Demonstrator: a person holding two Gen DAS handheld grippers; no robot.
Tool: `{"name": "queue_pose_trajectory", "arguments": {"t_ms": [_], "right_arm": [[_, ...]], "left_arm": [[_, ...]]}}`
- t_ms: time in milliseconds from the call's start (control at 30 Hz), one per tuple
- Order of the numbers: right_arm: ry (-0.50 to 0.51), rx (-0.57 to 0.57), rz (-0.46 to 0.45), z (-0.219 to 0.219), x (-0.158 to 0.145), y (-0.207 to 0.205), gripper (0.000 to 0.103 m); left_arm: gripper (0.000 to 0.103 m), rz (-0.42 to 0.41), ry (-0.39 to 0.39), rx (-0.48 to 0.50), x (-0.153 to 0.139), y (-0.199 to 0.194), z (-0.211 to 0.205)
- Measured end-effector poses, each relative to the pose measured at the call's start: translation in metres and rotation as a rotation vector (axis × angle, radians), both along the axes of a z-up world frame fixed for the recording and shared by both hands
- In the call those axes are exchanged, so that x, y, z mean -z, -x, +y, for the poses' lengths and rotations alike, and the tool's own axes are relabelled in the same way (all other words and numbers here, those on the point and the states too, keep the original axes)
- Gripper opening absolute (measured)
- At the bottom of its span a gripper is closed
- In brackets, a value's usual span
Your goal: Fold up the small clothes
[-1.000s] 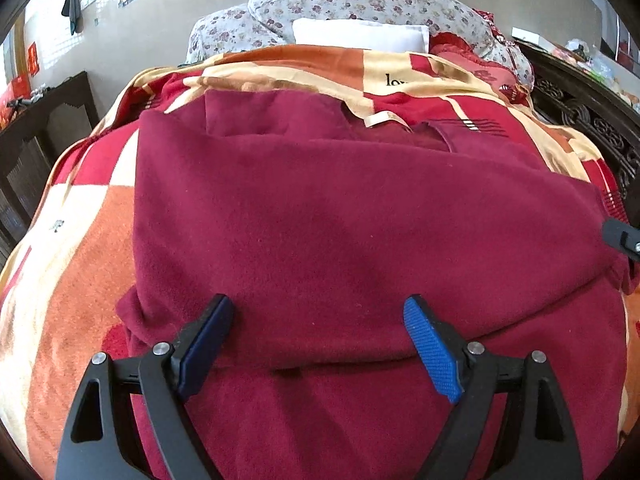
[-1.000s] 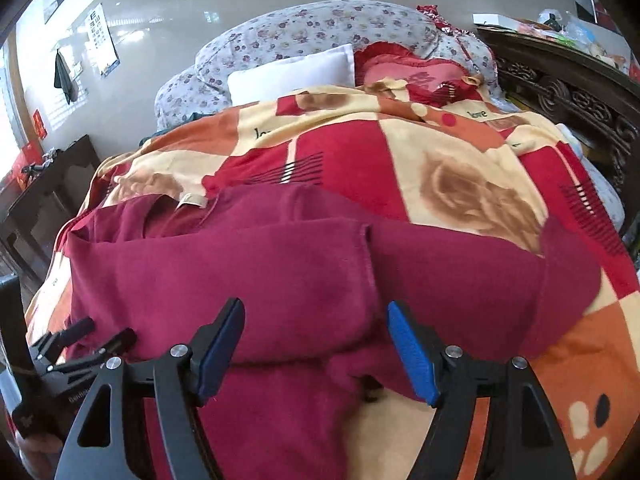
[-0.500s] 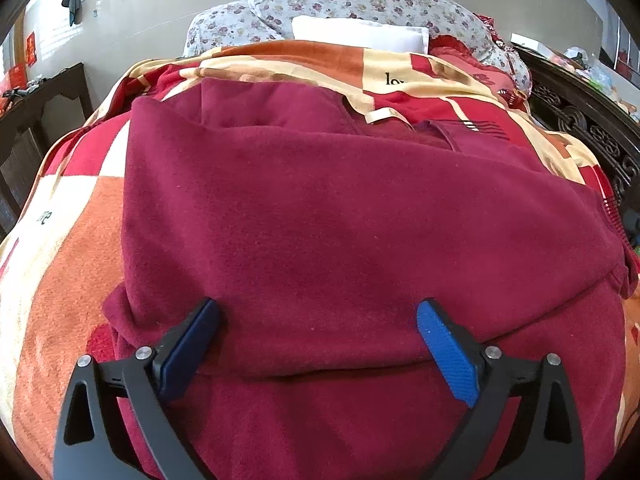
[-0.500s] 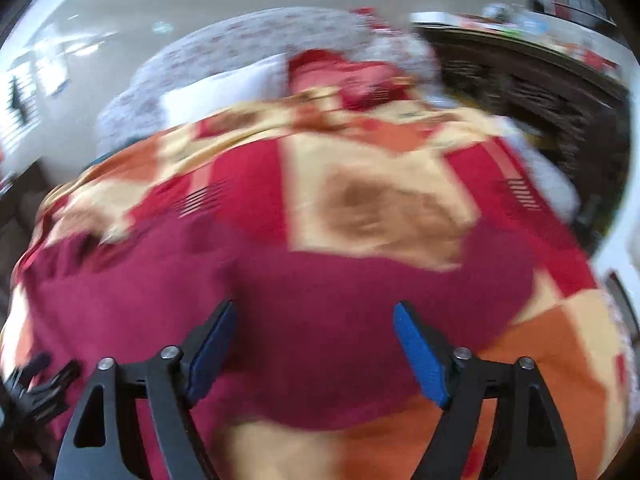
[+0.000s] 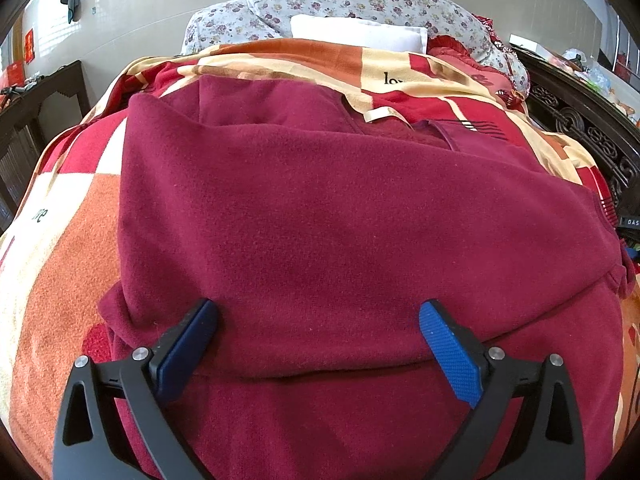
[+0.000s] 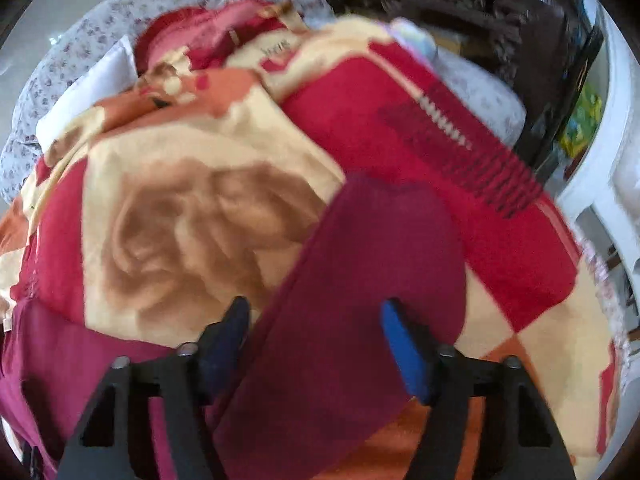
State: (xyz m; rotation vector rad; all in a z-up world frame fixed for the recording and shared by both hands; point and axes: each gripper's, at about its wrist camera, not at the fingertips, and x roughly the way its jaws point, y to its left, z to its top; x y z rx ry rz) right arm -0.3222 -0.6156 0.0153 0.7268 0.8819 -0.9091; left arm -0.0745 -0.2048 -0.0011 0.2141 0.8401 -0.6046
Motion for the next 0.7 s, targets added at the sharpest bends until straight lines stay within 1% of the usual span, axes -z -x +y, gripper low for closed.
{"name": "queue_pose_trajectory", "arguments": {"t_ms": [133,200,233,267,300,333,400,467,500,567,633,700], "right_arm": [[-0.010,0.041,-0.036,-0.007,-0.008,0.002,0.071],[-0.026,0.017,0.002,-0.011,-0.002,-0.007,0.071],[-0.014,0.008,0.032,-0.012,0.003,-0.011,0.068],[0.016,0.006,0.052,-0.012,0.004,-0.014,0.059],[0.054,0.007,0.061,-0.008,0.003,-0.013,0.026],[0.068,0.007,0.038,-0.006,0.001,-0.011,0.009],[0.078,0.020,-0.025,0.000,-0.009,0.000,0.008],[0.081,0.009,-0.126,0.012,-0.029,0.010,0.008],[0.092,-0.016,-0.192,0.023,-0.045,0.014,0.008],[0.123,-0.103,-0.287,0.052,-0.078,0.012,0.009],[0.160,-0.228,-0.360,0.090,-0.112,-0.002,0.009],[0.183,-0.356,-0.420,0.130,-0.139,-0.022,0.009]], "left_arm": [[0.101,0.002,0.002,0.000,0.000,0.000,0.000],[0.101,0.001,0.001,0.000,0.000,0.000,0.000],[0.101,0.002,0.002,0.000,0.000,0.000,0.000],[0.101,0.002,0.002,0.000,0.000,0.000,0.000],[0.101,0.003,0.003,0.000,0.000,0.000,0.000],[0.101,0.002,0.004,0.001,0.000,0.000,0.001],[0.101,0.002,0.011,0.002,-0.001,0.000,0.002],[0.101,-0.018,0.018,-0.005,-0.006,0.002,0.006],[0.101,-0.032,0.022,-0.003,-0.008,0.003,0.009],[0.101,-0.065,0.027,-0.008,-0.015,0.005,0.015],[0.101,-0.109,0.034,-0.016,-0.023,0.005,0.023],[0.101,-0.120,0.080,-0.019,-0.033,0.001,0.036]]}}
